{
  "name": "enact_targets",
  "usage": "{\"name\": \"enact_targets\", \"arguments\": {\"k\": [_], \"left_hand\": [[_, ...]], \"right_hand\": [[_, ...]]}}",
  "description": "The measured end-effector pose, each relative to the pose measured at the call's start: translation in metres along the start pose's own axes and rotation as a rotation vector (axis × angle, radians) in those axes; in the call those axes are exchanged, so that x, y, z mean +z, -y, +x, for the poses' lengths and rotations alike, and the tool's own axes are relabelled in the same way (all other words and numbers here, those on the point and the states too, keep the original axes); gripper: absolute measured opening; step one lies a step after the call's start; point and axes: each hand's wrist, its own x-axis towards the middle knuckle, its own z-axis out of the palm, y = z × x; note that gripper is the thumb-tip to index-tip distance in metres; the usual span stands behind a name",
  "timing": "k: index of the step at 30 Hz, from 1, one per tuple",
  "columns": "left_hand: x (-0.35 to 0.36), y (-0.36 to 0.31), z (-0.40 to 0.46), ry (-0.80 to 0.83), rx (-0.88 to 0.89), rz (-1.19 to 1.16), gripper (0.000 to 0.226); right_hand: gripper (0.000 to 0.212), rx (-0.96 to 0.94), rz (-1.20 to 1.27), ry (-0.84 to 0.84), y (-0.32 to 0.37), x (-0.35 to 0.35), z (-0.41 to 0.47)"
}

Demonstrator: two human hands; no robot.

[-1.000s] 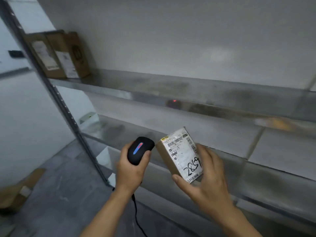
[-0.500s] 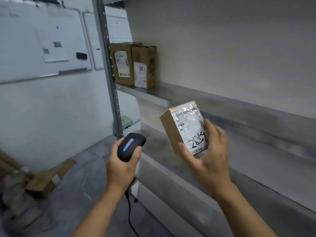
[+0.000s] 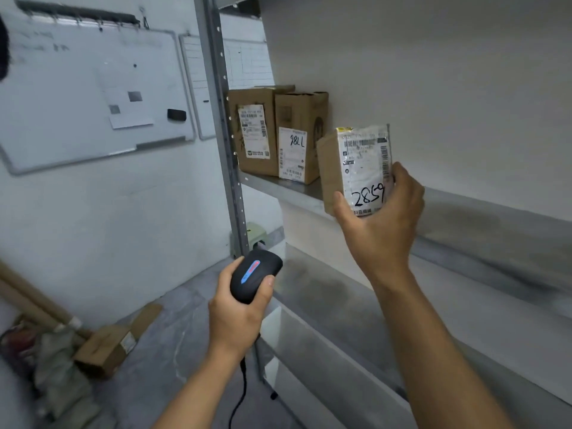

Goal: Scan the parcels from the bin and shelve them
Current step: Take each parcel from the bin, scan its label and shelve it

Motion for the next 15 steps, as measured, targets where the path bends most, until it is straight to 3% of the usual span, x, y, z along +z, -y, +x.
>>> {"name": "enact_targets", "arguments": {"k": [11, 15], "left_hand": [[0.046, 0.016, 0.096, 0.114, 0.039, 0.047, 0.049], [0.056, 0.026, 0.123, 0.153, 0.013, 0.007, 0.061]], "right_hand": [[0.097, 0.015, -0.079, -0.137, -0.022, 0.086, 0.062], [0.099, 0.032, -0.122, -0.177, -0.027, 0.104, 0.066]]}}
